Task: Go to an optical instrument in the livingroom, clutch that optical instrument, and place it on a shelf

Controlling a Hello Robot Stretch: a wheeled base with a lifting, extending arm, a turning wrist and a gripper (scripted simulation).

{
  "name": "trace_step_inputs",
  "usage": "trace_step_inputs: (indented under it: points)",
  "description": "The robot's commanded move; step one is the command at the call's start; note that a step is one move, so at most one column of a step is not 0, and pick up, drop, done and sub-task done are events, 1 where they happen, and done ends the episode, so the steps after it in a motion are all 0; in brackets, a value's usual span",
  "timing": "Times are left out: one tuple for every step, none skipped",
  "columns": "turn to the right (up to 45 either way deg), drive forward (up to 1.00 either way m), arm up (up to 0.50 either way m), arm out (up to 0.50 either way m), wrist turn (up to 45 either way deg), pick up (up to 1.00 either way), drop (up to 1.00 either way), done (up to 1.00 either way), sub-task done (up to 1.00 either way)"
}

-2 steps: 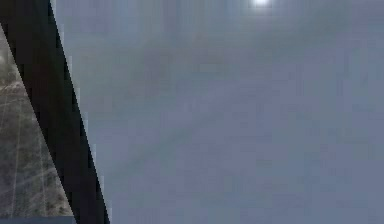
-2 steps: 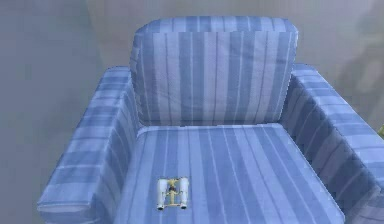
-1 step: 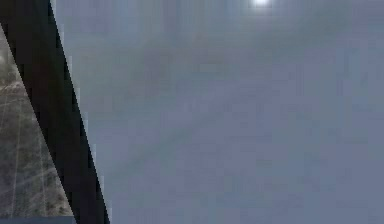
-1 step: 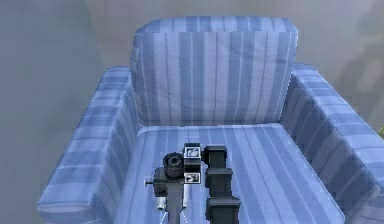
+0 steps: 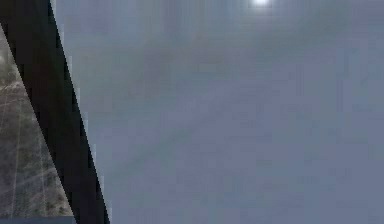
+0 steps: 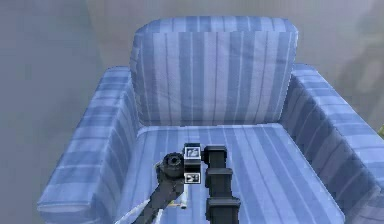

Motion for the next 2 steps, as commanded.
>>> trace_step_inputs:
  points:
    - [0.0,0.00,0.00,0.00,45.0,0.00,0.00,0.00,0.00]
    - [0.0,0.00,0.00,0.00,45.0,0.00,0.00,0.00,0.00]
